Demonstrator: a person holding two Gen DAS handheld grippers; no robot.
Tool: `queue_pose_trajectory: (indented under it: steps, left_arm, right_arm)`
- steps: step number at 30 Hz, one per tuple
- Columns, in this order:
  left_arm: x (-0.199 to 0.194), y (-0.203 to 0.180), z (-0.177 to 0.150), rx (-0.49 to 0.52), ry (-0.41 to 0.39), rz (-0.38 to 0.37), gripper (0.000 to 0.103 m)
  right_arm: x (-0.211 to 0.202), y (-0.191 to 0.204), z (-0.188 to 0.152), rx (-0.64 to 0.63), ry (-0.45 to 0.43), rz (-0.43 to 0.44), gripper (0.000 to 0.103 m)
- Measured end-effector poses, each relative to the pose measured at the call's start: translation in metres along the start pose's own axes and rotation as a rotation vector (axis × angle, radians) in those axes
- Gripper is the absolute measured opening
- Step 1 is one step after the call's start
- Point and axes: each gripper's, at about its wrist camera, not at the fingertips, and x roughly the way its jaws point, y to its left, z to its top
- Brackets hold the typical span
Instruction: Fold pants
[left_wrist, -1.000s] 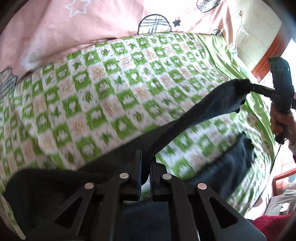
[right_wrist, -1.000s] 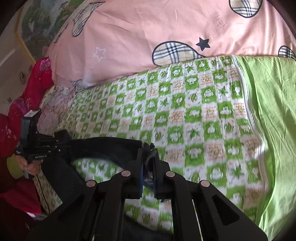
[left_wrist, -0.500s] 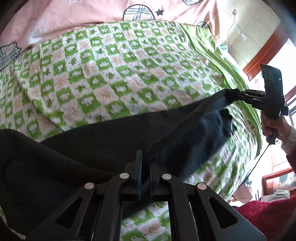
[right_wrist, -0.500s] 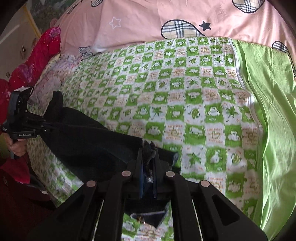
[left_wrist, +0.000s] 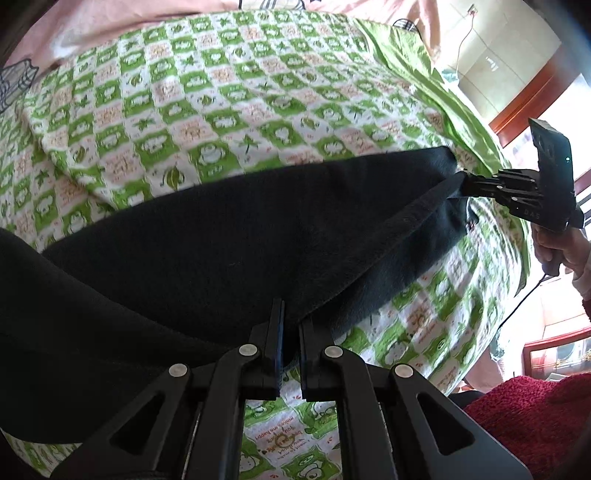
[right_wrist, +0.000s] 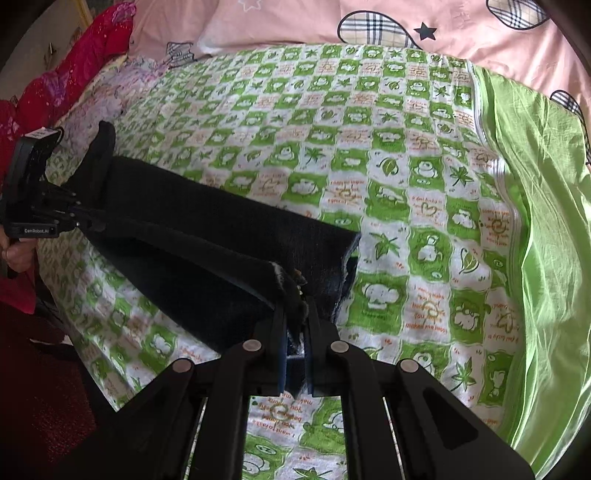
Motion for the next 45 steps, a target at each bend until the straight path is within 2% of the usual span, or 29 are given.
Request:
queue_pose_trajectory:
  steps: [9, 14, 17, 19, 20, 23, 25, 27, 33, 35, 39, 45]
  left_arm:
    - [0.017, 0.002, -0.013, -0.014, 0.048, -0.009, 0.007]
    - [0.023, 0.004, -0.02, -0.04, 0.074, -0.015, 0.014]
    - [0.018, 0.006, -0.023, -0.067, 0.078, -0.034, 0.023]
    - [0.01, 0.009, -0.027, -0.094, 0.082, -0.057, 0.041]
    - [0.007, 0.01, -0.029, -0.106, 0.078, -0.061, 0.043]
    - [-0.005, 0.016, -0.035, -0.146, 0.073, -0.05, 0.046]
    - [-0.012, 0.024, -0.038, -0.19, 0.07, -0.026, 0.053]
    - [-0.021, 0.037, -0.042, -0.241, 0.061, 0.002, 0.055]
    - [-0.049, 0.084, -0.037, -0.455, 0.019, 0.089, 0.062]
    - [-0.061, 0.102, -0.029, -0.537, 0.001, 0.148, 0.067]
    - [-0.073, 0.136, -0.007, -0.641, 0.019, 0.275, 0.068]
    - [-0.082, 0.183, 0.027, -0.751, 0.036, 0.383, 0.07]
  right_arm:
    - [0.003, 0.004, -0.011, -0.036, 0.059, 0.01, 0.008]
    - [0.007, 0.006, -0.017, -0.048, 0.125, 0.029, 0.009]
    - [0.001, 0.002, -0.016, 0.002, 0.148, 0.054, 0.017]
    - [-0.006, -0.001, -0.015, 0.032, 0.144, 0.059, 0.041]
    - [-0.013, -0.002, -0.014, 0.046, 0.123, 0.061, 0.045]
    - [-0.027, -0.001, -0.006, 0.08, 0.054, 0.092, 0.046]
    - [-0.031, 0.002, 0.002, 0.102, 0.016, 0.111, 0.046]
    - [-0.028, 0.009, 0.013, 0.115, -0.011, 0.141, 0.046]
    - [-0.003, 0.053, 0.042, 0.056, -0.014, 0.24, 0.046]
    - [0.011, 0.071, 0.052, 0.03, 0.002, 0.277, 0.046]
    - [0.034, 0.105, 0.074, -0.03, 0.015, 0.342, 0.046]
    - [0.065, 0.169, 0.103, -0.137, 0.034, 0.436, 0.046]
